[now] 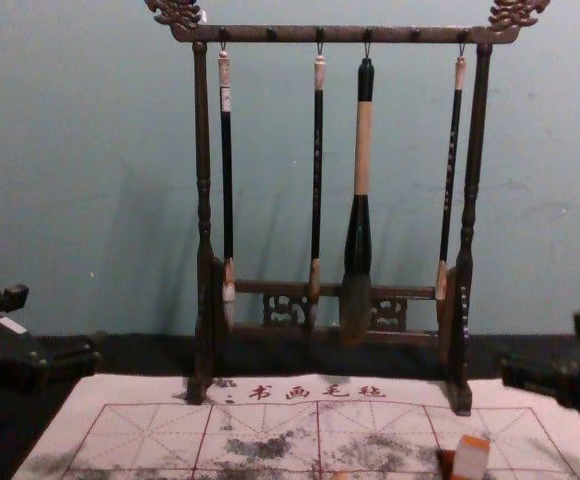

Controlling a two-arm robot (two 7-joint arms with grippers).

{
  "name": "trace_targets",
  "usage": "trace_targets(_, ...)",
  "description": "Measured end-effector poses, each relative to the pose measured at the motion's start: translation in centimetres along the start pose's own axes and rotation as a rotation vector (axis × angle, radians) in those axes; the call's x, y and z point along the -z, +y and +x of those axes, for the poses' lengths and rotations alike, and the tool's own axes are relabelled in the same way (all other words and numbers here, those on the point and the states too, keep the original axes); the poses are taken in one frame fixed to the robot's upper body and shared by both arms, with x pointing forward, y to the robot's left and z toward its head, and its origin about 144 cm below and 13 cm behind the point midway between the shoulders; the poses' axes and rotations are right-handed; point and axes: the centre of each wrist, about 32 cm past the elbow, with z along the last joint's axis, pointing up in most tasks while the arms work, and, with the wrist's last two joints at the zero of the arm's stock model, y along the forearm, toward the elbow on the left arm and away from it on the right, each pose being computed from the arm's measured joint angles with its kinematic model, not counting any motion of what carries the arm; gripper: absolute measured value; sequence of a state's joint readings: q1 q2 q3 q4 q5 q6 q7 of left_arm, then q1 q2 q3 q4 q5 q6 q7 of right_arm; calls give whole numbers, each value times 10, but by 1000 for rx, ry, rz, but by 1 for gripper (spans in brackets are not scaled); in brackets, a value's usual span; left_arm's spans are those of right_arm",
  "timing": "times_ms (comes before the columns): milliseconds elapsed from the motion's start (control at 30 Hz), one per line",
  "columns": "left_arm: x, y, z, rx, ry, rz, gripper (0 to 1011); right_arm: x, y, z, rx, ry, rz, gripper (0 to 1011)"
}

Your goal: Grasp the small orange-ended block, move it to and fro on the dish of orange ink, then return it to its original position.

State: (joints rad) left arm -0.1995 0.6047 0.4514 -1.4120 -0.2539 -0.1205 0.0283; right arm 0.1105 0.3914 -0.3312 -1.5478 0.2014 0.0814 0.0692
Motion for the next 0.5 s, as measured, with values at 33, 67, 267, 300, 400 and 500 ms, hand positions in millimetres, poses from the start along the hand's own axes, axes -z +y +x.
trace_targets(33, 0, 0, 0, 0, 0, 0, 1001, 3, 0, -1, 15, -5, -8, 1000)
trace_targets(67, 0, 0, 0, 0, 0, 0, 1001, 9, 0, -3, 36, -14, -23, 1002)
trace_targets(267, 0, 0, 0, 0, 0, 0, 1001, 25, 2, -7, 60, -22, -78, 1002)
trace_targets(300, 0, 0, 0, 0, 0, 0, 1001, 25, 2, -7, 60, -22, -78, 1002)
trace_targets(400, 0, 0, 0, 0, 0, 0, 1001, 24, 1, -6, 59, -22, -75, 1002)
trace_targets(500, 0, 0, 0, 0, 0, 0, 1001, 23, 1, -6, 58, -23, -72, 1002)
